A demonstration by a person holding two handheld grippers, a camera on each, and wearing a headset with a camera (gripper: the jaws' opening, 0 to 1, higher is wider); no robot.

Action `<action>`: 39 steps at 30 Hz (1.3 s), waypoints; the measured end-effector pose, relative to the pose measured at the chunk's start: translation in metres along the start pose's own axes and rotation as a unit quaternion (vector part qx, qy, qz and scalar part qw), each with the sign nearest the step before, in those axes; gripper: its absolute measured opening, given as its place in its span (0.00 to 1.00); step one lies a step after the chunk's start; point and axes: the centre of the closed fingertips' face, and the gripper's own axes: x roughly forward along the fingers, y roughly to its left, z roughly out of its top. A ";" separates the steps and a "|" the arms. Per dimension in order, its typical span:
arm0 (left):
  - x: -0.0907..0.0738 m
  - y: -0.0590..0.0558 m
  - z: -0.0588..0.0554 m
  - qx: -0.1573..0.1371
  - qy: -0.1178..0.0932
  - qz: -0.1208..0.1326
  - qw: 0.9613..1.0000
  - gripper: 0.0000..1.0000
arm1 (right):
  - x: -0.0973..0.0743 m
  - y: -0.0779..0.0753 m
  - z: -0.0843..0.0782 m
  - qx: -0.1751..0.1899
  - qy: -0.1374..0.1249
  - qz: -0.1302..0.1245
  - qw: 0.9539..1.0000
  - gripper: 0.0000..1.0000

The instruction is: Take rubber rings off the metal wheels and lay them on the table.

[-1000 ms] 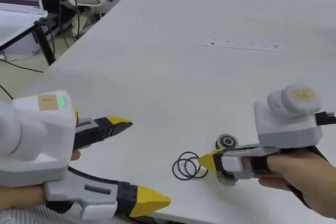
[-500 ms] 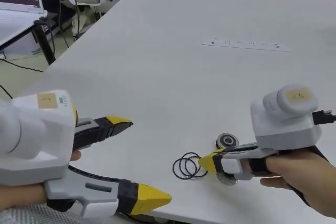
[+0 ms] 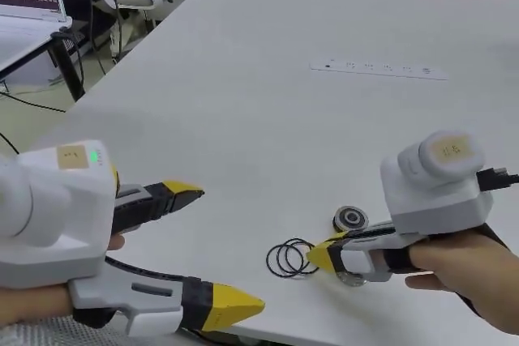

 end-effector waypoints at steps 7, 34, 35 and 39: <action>0.000 -0.001 -0.001 0.002 0.003 -0.002 1.000 0.89 | -0.002 -0.004 0.001 -0.006 -0.001 -0.009 1.000 0.04; 0.001 0.000 -0.003 0.010 0.013 0.000 1.000 0.87 | -0.039 -0.015 0.047 0.003 -0.095 -0.016 0.995 0.04; 0.001 0.000 -0.003 0.010 0.014 0.000 1.000 0.87 | -0.041 -0.016 0.049 0.002 -0.099 -0.017 0.995 0.05; 0.000 0.000 -0.003 0.010 0.014 0.000 1.000 0.87 | -0.049 -0.018 0.057 0.002 -0.117 -0.022 0.993 0.05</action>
